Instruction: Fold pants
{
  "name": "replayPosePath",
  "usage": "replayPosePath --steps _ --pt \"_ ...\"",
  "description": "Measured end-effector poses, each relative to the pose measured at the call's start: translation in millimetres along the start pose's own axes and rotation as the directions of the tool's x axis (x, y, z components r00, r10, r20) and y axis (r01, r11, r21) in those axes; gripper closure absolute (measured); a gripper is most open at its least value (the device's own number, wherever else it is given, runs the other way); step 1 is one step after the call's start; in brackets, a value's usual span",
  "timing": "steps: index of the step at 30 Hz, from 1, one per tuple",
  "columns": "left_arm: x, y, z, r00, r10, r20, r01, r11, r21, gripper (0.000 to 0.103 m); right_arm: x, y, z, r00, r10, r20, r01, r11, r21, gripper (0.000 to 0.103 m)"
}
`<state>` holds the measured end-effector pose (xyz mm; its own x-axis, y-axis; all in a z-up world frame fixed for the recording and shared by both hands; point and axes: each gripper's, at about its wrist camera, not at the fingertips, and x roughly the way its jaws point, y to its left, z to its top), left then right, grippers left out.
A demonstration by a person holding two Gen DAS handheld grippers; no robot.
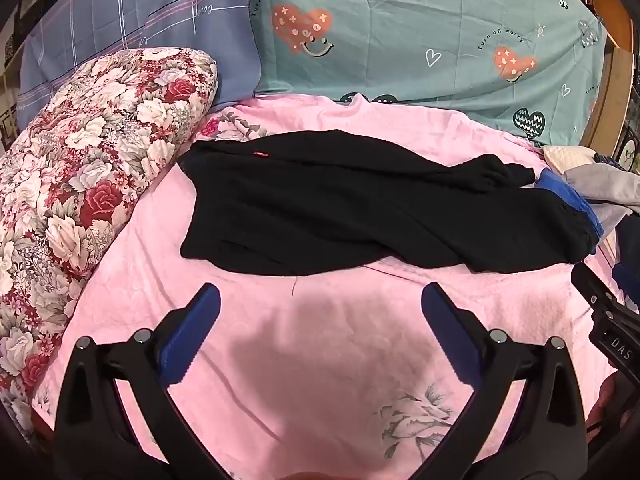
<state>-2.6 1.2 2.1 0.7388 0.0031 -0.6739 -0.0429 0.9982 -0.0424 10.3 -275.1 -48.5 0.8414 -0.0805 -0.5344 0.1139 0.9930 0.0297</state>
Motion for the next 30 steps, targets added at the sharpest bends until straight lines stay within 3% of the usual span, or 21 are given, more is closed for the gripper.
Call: replayPosePath --steps 30 --pt "6.1 5.9 -3.3 1.0 0.008 -0.007 -0.008 1.0 -0.008 0.002 5.6 -1.2 -2.8 1.0 -0.013 -0.009 0.013 1.0 0.0 0.001"
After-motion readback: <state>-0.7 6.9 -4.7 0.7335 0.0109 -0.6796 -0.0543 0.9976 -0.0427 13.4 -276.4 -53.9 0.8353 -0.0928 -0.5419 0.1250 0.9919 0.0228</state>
